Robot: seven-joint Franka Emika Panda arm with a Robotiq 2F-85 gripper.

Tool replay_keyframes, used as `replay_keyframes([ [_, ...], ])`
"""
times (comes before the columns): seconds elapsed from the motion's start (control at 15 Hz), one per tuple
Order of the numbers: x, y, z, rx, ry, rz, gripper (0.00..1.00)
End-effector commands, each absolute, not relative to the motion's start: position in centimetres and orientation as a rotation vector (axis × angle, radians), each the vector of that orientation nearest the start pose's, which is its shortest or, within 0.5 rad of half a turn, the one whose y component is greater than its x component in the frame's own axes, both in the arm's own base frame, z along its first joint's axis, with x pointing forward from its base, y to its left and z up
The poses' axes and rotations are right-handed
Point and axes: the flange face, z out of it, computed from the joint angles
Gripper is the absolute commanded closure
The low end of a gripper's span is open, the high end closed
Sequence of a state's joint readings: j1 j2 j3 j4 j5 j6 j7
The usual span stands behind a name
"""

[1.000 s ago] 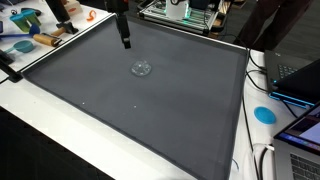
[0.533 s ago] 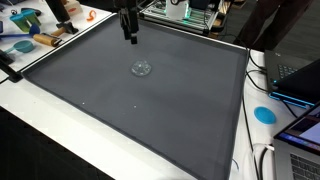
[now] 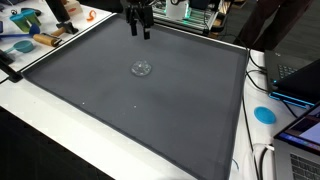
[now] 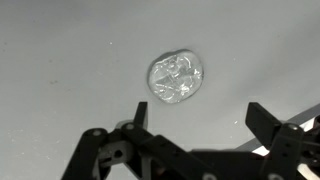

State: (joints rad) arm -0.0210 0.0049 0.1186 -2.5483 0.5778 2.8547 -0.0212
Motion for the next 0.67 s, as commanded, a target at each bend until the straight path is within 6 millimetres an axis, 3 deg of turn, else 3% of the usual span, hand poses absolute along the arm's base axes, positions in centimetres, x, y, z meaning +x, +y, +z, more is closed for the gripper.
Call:
replay_keyframes([
  [0.0, 45.5, 2.9, 30.3, -2.868, 0.483, -0.408, 0.0],
  [0.6, 45.3, 6.2, 33.4, -3.038, 0.156, -0.33, 0.0],
])
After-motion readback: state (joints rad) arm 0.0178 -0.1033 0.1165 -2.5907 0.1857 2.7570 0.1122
